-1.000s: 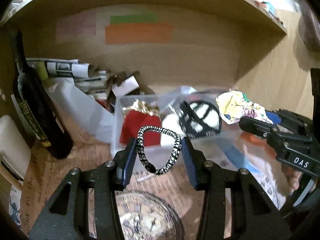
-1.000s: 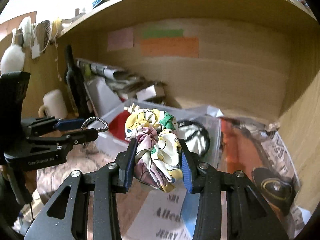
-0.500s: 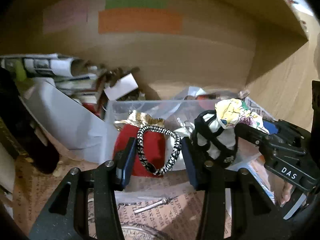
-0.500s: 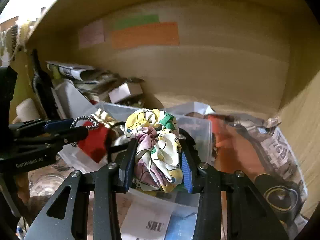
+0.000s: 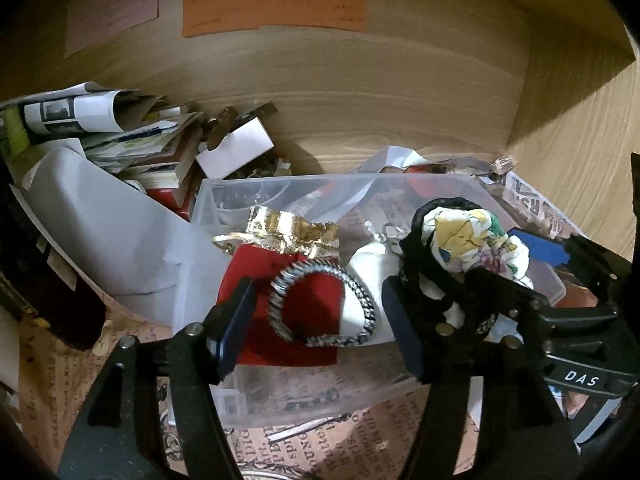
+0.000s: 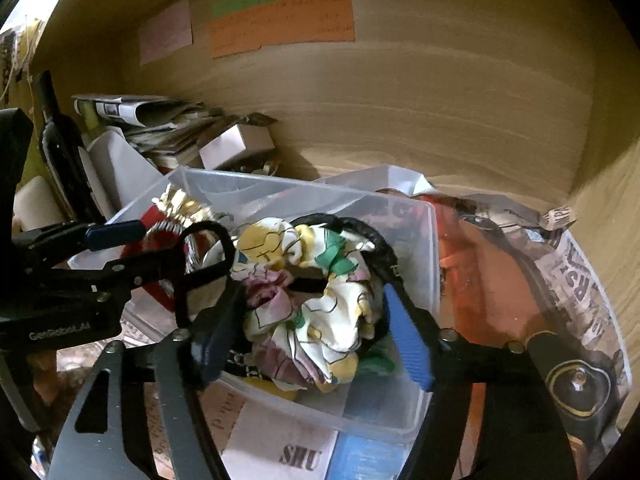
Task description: Organize soft objects
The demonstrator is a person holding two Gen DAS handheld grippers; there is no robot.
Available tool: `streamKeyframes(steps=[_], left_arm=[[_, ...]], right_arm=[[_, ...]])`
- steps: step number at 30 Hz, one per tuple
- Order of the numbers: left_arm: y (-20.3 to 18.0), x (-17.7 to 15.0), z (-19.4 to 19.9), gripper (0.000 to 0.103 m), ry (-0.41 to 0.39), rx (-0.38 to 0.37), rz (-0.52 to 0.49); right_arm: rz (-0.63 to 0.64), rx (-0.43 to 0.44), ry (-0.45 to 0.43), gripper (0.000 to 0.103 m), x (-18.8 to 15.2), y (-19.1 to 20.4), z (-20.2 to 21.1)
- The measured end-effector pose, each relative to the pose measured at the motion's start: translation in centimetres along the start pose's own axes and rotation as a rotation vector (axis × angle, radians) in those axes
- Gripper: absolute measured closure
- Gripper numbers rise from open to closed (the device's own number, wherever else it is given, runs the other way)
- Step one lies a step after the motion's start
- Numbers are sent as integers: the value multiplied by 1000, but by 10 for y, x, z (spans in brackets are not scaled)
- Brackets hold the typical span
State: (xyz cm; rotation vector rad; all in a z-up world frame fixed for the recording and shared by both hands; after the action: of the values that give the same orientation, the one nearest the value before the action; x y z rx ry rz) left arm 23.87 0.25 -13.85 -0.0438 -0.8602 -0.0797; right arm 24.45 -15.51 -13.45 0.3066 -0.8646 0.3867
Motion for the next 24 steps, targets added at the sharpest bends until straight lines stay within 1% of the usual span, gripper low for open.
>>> streamKeyframes(steps=[2, 5, 10, 14, 17, 24], left_arm=[[2, 0, 6, 37, -8, -3, 7], [5, 1, 20, 36, -35, -5, 19], [7, 9, 56, 36, -120, 5, 31], [2, 16, 88, 35, -192, 17, 9], [-3, 19, 113, 31, -251, 25, 2], [-13, 17, 165, 19, -372, 38, -9]], right_arm=[[-3, 2, -16, 29, 3, -1, 5], [-1, 2, -53, 28, 8, -1, 17], [-4, 17, -123, 28, 17, 4, 46], [4, 24, -196, 28, 25, 11, 76], [9, 32, -256, 19, 30, 16, 101], [32, 49, -354, 17, 32, 28, 143]])
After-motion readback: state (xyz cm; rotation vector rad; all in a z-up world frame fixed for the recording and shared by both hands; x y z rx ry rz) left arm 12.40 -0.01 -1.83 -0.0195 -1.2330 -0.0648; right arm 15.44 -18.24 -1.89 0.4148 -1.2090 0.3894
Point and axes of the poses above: each gripper's, at about its wrist camera, not at the fingertips, and z roughly against the way its jaws point, y to its left, x to its top, the point moved 5 cm from there along -z, roughly the way its jaws point, and after that the axes turned 4 degrees about -z, right-handed, at the moved point
